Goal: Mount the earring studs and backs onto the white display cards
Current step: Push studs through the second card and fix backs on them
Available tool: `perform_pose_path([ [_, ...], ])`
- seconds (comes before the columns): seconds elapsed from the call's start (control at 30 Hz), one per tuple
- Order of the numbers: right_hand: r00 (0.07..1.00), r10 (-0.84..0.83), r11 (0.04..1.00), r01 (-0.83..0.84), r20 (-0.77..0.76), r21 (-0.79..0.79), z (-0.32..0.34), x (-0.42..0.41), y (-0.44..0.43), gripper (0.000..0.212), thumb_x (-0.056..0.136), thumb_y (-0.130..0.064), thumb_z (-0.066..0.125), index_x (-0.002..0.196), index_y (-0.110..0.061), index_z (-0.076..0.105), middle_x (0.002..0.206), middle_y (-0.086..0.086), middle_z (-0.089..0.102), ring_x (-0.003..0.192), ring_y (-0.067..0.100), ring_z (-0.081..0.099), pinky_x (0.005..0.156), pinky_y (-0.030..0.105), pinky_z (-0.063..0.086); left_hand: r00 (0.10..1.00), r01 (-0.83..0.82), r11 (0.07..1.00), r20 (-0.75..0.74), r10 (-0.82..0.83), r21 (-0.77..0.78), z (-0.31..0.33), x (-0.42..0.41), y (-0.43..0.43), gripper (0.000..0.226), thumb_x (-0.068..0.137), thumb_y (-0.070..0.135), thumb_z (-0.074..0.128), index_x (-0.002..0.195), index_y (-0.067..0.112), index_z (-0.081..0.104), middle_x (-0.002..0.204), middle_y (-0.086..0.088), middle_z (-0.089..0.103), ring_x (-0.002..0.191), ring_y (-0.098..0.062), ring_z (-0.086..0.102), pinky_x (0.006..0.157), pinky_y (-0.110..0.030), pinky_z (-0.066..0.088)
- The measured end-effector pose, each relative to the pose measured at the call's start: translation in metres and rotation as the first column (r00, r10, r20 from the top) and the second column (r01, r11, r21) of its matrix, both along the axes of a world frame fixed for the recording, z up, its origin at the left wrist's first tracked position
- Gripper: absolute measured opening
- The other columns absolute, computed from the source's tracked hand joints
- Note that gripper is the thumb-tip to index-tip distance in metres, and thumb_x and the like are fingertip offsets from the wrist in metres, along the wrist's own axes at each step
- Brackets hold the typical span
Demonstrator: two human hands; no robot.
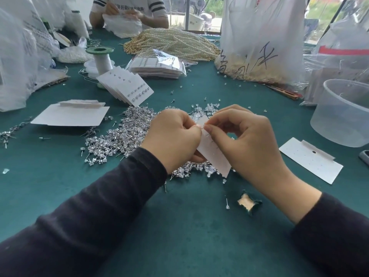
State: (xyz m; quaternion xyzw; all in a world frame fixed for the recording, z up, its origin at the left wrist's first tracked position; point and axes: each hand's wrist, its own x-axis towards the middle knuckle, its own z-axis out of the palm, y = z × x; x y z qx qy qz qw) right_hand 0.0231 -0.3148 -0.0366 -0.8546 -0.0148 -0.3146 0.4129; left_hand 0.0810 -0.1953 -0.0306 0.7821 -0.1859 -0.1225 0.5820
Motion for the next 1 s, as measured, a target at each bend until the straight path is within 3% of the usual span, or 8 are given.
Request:
perform_pose_path([
  [0.5, 1.0, 0.009, 1.0, -0.009, 0.009, -0.007, 0.0, -0.002, 0.002, 0.008, 0.076, -0.001, 0.067, 0.073, -0.009, 0.068, 0.077, 0.001, 0.064, 0.071, 0.013, 0.059, 0.07, 0.035, 0.05, 0.999, -0.04, 0.999, 0.014, 0.04, 0.002, 0.001, -0.003, -0.001, 0.021, 0.088, 0.006, 0.05, 0.067, 0.006, 0.051, 0.07, -0.021, 0.066, 0.052, -0.029, 0.068, 0.051, -0.039, 0.058],
  [0.77, 0.997, -0.027, 0.996, 0.033, 0.069, -0.081, -0.004, -0.003, 0.007, 0.009, 0.074, 0.002, 0.066, 0.071, -0.006, 0.068, 0.075, 0.0, 0.063, 0.068, 0.01, 0.056, 0.064, 0.02, 0.046, 0.992, -0.053, 0.998, 0.116, 0.05, 0.018, 0.001, -0.009, -0.002, 0.018, 0.087, 0.006, 0.052, 0.07, -0.001, 0.054, 0.069, -0.021, 0.064, 0.05, -0.027, 0.067, 0.049, -0.042, 0.057],
  [1.0, 0.997, -0.018, 0.998, 0.022, 0.079, -0.051, -0.003, -0.005, 0.007, 0.012, 0.075, 0.002, 0.065, 0.071, -0.008, 0.069, 0.076, -0.003, 0.063, 0.07, 0.01, 0.058, 0.064, 0.021, 0.047, 0.993, -0.036, 0.998, 0.11, 0.04, -0.044, 0.004, -0.014, -0.001, 0.019, 0.088, 0.005, 0.049, 0.074, -0.007, 0.053, 0.065, -0.019, 0.062, 0.049, -0.026, 0.067, 0.046, -0.04, 0.057],
])
